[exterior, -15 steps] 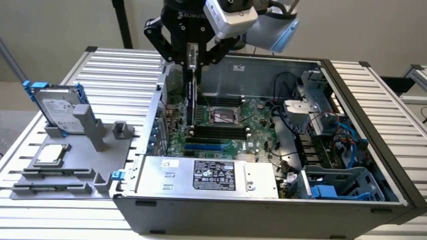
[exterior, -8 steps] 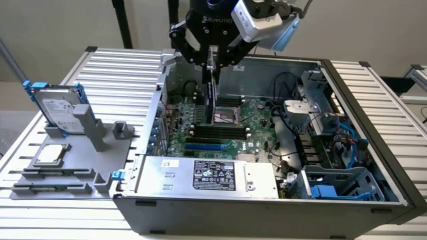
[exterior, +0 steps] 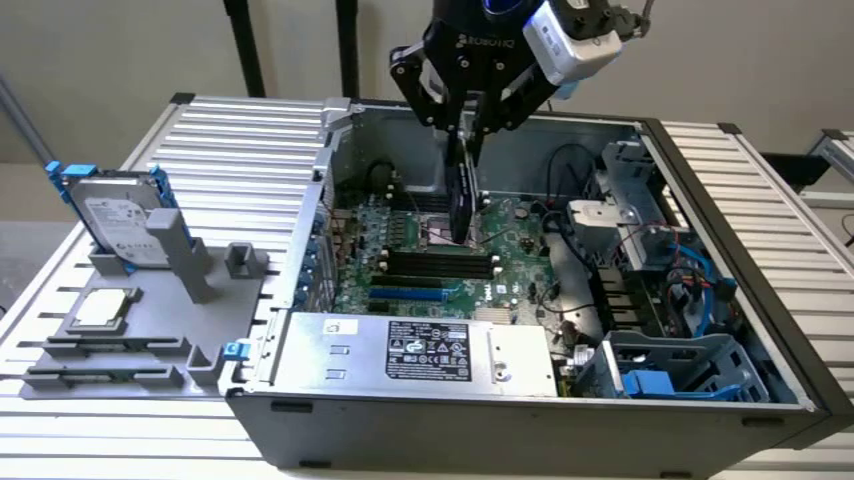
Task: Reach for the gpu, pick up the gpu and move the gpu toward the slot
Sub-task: 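Pick up the gpu and move the gpu toward the slot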
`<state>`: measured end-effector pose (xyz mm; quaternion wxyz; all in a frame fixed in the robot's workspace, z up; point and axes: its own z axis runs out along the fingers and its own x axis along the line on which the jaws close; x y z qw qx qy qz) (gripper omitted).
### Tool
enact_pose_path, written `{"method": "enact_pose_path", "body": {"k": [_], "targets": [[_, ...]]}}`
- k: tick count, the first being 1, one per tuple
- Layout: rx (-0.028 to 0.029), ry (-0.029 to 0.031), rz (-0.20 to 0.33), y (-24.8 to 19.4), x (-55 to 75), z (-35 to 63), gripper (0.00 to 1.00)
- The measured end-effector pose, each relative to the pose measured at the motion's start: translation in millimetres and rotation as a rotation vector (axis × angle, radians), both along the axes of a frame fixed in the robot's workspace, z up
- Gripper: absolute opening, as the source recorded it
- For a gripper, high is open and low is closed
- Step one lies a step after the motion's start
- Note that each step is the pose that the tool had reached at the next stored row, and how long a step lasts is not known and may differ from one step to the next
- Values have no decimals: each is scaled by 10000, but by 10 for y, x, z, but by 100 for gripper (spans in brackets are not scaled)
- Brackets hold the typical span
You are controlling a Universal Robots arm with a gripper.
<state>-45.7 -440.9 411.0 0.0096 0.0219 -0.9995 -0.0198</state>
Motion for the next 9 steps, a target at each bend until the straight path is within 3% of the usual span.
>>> {"method": "enact_pose_path", "body": {"k": [3,9], "targets": [[0,42,-1,3,112,0,26],[9,48,-1,3,116,0,26]]}}
